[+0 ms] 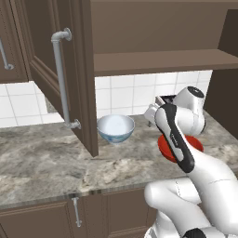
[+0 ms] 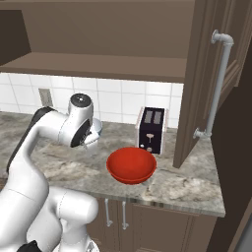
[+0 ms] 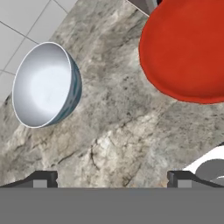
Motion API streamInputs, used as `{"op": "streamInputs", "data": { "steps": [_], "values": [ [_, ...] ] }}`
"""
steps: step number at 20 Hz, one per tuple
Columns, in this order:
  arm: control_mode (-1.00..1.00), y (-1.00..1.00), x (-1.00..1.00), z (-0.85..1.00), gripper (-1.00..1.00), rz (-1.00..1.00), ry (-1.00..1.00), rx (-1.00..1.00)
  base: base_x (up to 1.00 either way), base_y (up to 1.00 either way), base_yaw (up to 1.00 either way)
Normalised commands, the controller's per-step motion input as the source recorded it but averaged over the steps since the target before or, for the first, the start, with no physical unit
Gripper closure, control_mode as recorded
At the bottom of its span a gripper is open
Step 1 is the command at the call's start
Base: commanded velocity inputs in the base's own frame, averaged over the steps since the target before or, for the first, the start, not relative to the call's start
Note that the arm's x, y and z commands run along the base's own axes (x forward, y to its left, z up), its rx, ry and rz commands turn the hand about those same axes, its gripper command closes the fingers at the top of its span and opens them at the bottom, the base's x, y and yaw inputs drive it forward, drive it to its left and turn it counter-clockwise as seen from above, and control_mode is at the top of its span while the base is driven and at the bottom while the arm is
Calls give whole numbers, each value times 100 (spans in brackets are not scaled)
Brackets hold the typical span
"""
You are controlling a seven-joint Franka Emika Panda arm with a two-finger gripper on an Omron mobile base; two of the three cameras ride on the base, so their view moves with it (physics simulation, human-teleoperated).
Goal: Open the cabinet. Pick the bowls from the counter and place them in the cabinet. Then close the cabinet.
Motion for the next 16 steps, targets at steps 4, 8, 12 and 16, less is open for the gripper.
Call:
{"op": "streamInputs", "data": {
  "steps": [4, 8, 12, 16],
  "values": [
    [-100, 9, 49, -23, -100, 9, 0, 0, 0, 0, 0],
    [-100, 6, 45, -27, -100, 8, 0, 0, 0, 0, 0],
    [-100, 6, 53, -25, -100, 7, 0, 0, 0, 0, 0],
    [-100, 7, 52, -22, -100, 5, 0, 0, 0, 0, 0]
  ]
}}
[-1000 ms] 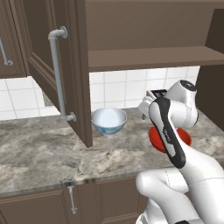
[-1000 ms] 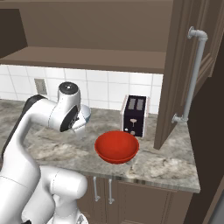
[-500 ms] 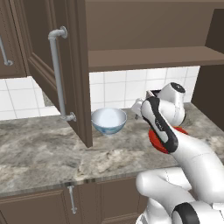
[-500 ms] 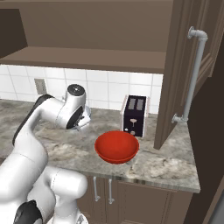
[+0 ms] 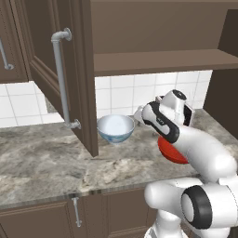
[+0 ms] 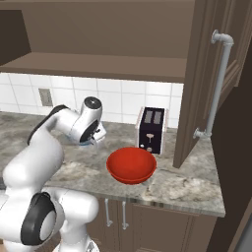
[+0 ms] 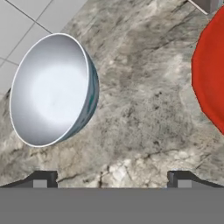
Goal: Open the cabinet. Pick the bowls from the counter and place them in the cabinet. Then close the cabinet.
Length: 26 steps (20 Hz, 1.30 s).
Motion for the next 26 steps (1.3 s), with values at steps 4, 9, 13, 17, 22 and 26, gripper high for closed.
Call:
{"op": "streamInputs", "data": {
  "steps": [4, 9, 13, 17, 22, 26],
  "values": [
    [-100, 3, 41, -22, -100, 3, 0, 0, 0, 0, 0],
    [-100, 1, 32, -19, -100, 1, 0, 0, 0, 0, 0],
    [-100, 8, 39, -23, -100, 0, 0, 0, 0, 0, 0],
    [-100, 9, 40, -28, -100, 0, 0, 0, 0, 0, 0],
    [-100, 5, 38, -28, -100, 0, 0, 0, 0, 0, 0],
    [-100, 7, 44, -28, -100, 0, 0, 0, 0, 0, 0]
  ]
}}
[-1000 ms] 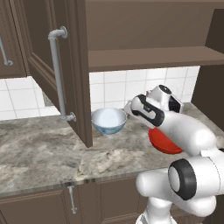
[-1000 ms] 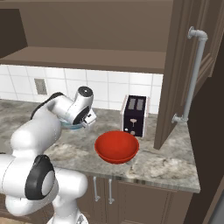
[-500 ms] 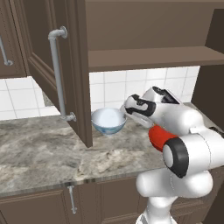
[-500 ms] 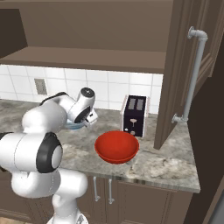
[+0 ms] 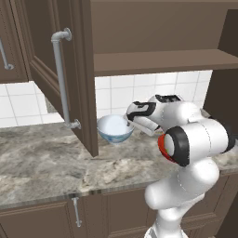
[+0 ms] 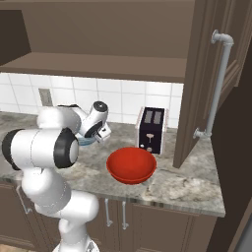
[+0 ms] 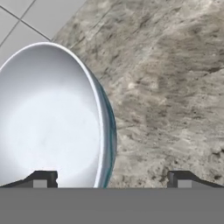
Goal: Open the cabinet. Pick the bowls from the counter and place them in the cabinet. Then close the cabinet.
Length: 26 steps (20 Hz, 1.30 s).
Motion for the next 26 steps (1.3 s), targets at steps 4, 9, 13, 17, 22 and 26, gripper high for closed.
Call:
{"op": "streamInputs", "data": {
  "steps": [4, 9, 13, 17, 22, 26],
  "values": [
    [-100, 7, 42, -27, -100, 0, 0, 0, 0, 0, 0],
    [-100, 10, 40, -21, -100, 1, 0, 0, 0, 0, 0],
    [-100, 8, 20, -17, -100, 1, 0, 0, 0, 0, 0],
    [-100, 33, 9, -19, 100, 0, 0, 0, 0, 0, 0],
    [-100, 36, 0, -13, 100, 0, 0, 0, 0, 0, 0],
    [-100, 38, 0, -18, 100, 0, 0, 0, 0, 0, 0]
  ]
}}
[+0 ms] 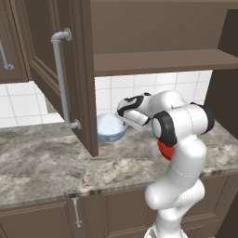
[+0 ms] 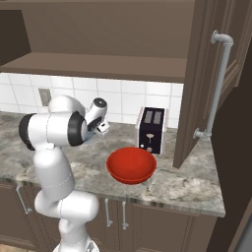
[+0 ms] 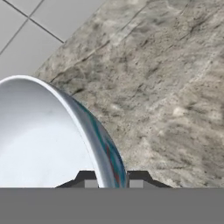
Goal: Open the cabinet. Pick the bowls from the counter and place them in the cabinet. Then close the cabinet.
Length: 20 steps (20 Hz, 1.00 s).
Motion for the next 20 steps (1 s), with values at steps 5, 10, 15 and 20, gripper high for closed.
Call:
{"op": "streamInputs", "data": {
  "steps": [5, 10, 15, 20],
  "values": [
    [-100, 18, -5, -10, 100, 0, -2, 0, 0, 0, 0],
    [-100, 1, -31, 9, 100, 0, -11, 0, 0, 0, 0],
    [-100, -4, -64, 29, 100, 0, -9, 3, 0, 0, 0],
    [-100, -43, -83, 38, 100, -2, 5, 7, 0, 0, 0]
  ]
}}
